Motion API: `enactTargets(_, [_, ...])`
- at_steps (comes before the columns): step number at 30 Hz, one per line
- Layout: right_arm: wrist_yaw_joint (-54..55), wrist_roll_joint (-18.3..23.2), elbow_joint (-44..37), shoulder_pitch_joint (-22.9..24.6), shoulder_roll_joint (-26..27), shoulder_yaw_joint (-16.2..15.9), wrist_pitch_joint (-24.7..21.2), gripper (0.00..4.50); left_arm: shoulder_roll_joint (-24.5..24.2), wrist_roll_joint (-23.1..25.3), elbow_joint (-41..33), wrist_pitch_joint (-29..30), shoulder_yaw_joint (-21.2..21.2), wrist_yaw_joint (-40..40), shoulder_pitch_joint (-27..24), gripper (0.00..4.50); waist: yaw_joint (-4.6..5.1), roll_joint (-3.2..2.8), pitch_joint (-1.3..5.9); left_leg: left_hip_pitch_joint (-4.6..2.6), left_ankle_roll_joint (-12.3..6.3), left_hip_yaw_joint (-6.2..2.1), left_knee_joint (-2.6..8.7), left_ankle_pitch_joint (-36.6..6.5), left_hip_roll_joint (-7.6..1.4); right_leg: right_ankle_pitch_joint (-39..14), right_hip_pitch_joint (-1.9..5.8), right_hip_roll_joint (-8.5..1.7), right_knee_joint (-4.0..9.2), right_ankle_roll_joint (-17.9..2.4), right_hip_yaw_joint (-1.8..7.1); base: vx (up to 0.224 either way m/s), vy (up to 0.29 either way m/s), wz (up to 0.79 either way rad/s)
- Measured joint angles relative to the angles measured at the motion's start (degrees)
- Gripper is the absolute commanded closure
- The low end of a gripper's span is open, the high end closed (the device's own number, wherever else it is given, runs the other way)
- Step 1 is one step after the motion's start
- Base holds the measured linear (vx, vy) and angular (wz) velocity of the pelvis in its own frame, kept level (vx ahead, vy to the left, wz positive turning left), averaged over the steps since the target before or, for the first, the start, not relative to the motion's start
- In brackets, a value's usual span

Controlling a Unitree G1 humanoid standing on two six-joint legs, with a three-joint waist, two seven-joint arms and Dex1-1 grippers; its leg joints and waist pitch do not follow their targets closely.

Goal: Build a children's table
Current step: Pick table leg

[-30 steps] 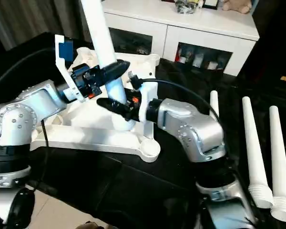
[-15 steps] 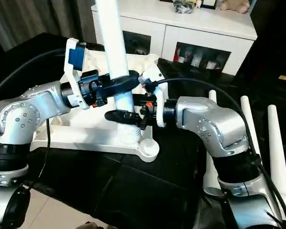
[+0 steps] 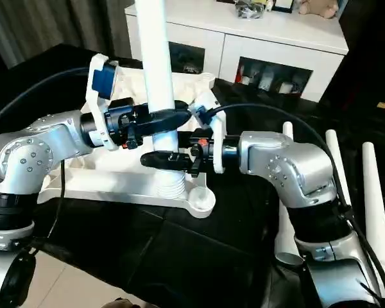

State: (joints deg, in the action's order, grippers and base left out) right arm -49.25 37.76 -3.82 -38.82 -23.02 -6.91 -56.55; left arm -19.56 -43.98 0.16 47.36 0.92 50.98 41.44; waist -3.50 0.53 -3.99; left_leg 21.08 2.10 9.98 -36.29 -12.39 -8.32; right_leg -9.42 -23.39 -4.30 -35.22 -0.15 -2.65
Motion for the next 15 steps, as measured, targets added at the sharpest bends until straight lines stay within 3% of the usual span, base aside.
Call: enactTargets(15, [0.02,2.58,-0.39,0.0,1.68,0.85,-3.07,0.92,0.18,1.39,1.43,-1.28,0.11,0.72,0.01,2.59,-0.01,-0.01,0.01,-0.01,0.0,0.0,0.0,0.0,0.0,0.0,0.0,0.0,-0.01,0.0,0.0,0.0,0.0,0.0])
